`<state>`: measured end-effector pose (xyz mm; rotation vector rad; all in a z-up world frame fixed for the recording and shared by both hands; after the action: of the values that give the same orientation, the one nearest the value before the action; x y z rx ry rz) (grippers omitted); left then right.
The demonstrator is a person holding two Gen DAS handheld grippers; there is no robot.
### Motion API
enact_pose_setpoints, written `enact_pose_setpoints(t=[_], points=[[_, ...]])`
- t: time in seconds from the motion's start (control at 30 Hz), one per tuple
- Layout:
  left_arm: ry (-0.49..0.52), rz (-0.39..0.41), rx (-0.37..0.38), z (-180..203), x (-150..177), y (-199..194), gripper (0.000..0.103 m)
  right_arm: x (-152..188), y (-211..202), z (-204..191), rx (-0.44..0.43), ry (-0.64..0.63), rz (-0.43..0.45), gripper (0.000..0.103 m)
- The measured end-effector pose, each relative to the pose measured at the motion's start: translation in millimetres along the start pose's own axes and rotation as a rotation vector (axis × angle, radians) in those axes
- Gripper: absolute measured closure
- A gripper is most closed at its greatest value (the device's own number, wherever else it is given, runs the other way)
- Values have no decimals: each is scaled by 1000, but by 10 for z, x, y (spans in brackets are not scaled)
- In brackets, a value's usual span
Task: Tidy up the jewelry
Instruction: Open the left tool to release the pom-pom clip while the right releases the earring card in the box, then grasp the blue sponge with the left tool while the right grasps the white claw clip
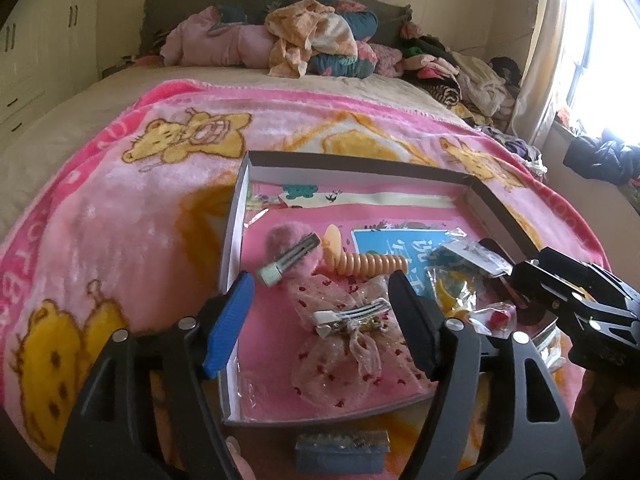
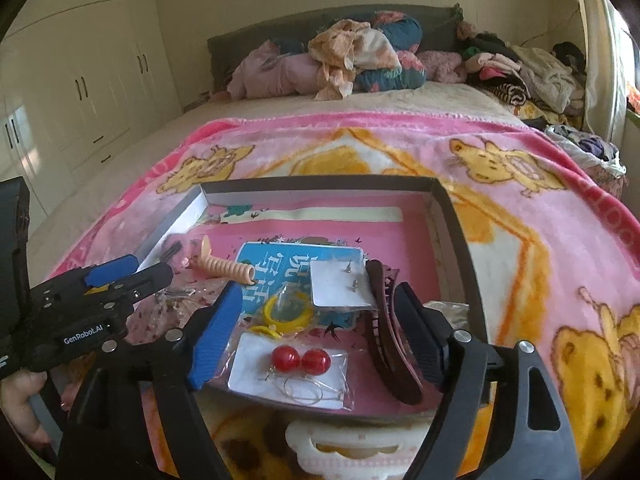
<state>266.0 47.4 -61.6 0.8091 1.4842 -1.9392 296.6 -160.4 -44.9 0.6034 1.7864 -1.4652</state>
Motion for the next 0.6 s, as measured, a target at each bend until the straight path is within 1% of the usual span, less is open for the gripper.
enact_pose_setpoints(t=[0.03, 0.07, 0.13, 0.2, 0.27, 0.37, 0.47, 0.53, 0.57, 0.6], points=[[1, 8, 0, 11, 1, -34, 38, 2, -22, -1, 0, -1, 4, 25], [0, 12, 0, 21, -2, -52, 34, 7, -55, 1, 2, -2, 10, 24], [0, 22, 5, 40, 0, -109, 33, 21, -117, 2, 4, -2, 20, 23], [1, 35, 5, 64, 3, -179, 28, 35, -172, 6, 5, -1, 27, 20], [2, 44, 5, 80, 7, -228, 26, 50, -226, 18, 8, -1, 35, 20], [1, 56, 7, 107, 31, -322, 19, 74, -300, 24, 11, 2, 45, 20], [-3, 63, 13, 121, 58, -404, 18, 113, -379, 41, 11, 6, 54, 19], [-8, 68, 14, 124, 76, -461, 16, 149, -446, 42, 15, 2, 66, 14], [-7, 71, 10, 124, 84, -481, 13, 162, -471, 45, 17, -1, 71, 13], [-8, 74, 8, 123, 96, -501, 12, 175, -496, 44, 18, -6, 74, 13]])
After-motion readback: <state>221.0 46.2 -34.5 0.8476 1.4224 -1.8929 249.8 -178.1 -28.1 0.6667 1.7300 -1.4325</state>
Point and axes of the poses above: each gripper's, at about its wrist camera, not at the fingertips, and y roughly the way its jaws point, z to its right, x to its underside, the point moved 3 cm from there along y, roughly the way its jaws point, and after that the axes turned 5 degrees about x, right-handed, at the moved point
